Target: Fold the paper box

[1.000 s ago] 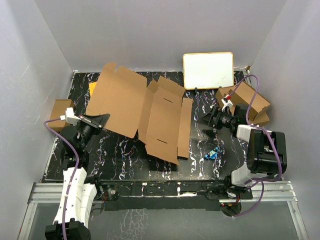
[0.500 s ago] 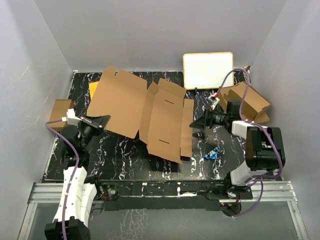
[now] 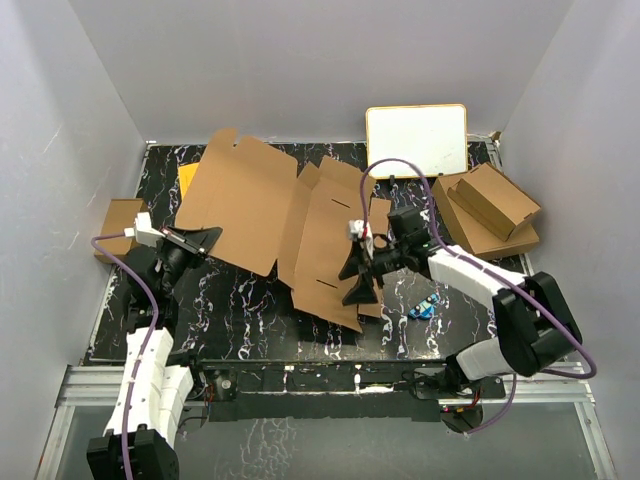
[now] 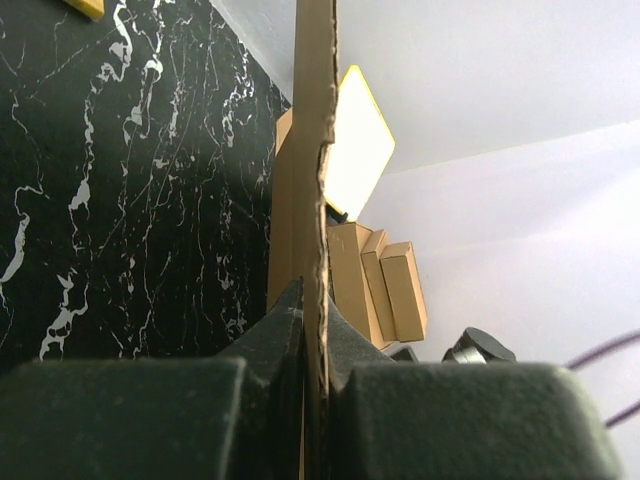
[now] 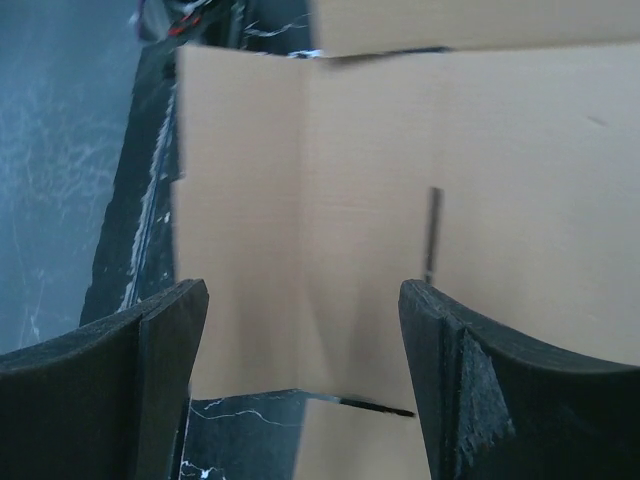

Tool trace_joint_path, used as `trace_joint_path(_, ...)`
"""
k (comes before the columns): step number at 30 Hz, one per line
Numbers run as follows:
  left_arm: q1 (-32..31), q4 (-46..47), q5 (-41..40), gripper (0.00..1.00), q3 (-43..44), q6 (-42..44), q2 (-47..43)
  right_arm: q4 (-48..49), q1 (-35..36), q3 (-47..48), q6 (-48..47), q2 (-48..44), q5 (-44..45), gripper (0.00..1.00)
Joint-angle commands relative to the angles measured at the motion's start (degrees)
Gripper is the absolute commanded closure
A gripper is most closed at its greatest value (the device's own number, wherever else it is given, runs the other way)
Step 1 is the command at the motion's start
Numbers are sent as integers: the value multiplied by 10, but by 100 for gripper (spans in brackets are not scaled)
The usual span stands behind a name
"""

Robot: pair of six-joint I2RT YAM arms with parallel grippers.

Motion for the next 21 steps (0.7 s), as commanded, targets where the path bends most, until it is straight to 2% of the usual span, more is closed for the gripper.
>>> trace_joint_path(1,1,3,6,100,49,38,-3,-80,54,30,-165,-48,25,17)
trace_joint_path(6,2,-13,6,100,56,51,0,-125,90,36,-219,-61,45,19)
trace_joint_path(13,2,-18,34,100,86,112,18,-102,139,32,-203,-41,90,26)
trace_joint_path(18,2,24,97,100,93,158,29,-124,127,53,-201,-31,55,26)
trace_joint_path(21,2,46,117,100,98,165,34,-150,74,73,-205,-26,21,25)
